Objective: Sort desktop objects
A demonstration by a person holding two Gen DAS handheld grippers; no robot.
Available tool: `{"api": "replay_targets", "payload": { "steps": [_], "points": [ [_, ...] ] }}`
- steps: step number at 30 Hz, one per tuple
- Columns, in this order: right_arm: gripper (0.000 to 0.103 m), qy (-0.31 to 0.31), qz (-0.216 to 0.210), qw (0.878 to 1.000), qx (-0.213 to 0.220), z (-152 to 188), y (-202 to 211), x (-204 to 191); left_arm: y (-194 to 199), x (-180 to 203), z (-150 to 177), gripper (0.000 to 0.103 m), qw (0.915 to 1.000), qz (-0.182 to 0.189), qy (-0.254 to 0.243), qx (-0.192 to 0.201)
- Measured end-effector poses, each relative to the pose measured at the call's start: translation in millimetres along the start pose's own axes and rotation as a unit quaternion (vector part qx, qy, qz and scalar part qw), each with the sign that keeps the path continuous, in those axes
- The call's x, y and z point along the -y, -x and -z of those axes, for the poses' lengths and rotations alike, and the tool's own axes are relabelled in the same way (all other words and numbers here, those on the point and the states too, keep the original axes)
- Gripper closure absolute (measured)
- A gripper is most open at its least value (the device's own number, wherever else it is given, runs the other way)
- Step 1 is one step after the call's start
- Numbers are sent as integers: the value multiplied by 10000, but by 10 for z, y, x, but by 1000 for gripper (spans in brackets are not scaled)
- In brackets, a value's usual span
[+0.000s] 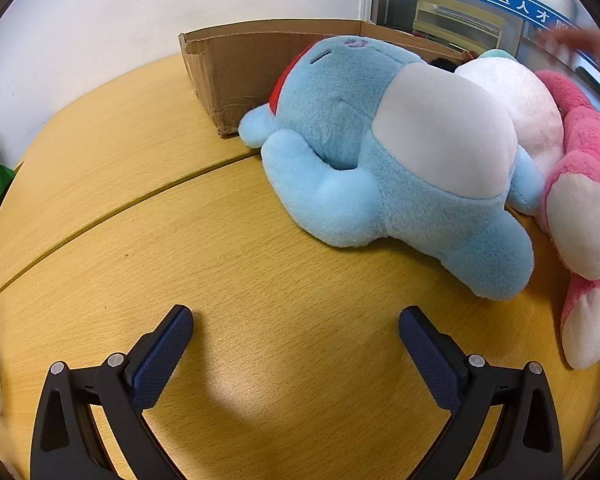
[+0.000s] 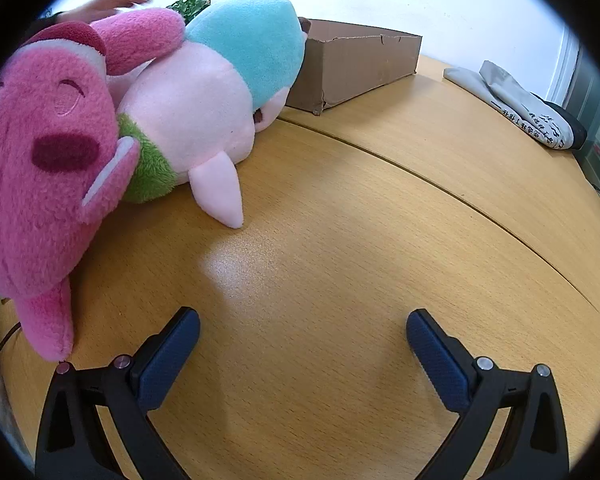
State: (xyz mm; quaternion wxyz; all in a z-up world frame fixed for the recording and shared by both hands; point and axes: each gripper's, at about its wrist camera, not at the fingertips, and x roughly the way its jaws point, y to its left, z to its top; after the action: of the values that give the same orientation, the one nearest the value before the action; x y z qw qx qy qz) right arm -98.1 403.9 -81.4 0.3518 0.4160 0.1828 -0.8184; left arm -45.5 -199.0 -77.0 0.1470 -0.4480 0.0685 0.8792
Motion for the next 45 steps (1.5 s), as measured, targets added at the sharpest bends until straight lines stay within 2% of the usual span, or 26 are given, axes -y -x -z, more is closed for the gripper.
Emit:
{"api": "replay_targets", "payload": {
  "steps": [5, 12, 45],
  "points": [
    [0, 2, -1, 10000, 1, 1, 1, 0, 1, -61, -25, 0, 10000, 0, 1, 1],
    [0, 0, -1, 10000, 1, -2, 0, -2, -102, 39, -89, 0, 10000, -3, 1, -2],
    [0, -1, 4, 10000, -1, -18, -11, -3, -42, 146, -31, 0, 10000, -23, 8, -8]
  ]
}}
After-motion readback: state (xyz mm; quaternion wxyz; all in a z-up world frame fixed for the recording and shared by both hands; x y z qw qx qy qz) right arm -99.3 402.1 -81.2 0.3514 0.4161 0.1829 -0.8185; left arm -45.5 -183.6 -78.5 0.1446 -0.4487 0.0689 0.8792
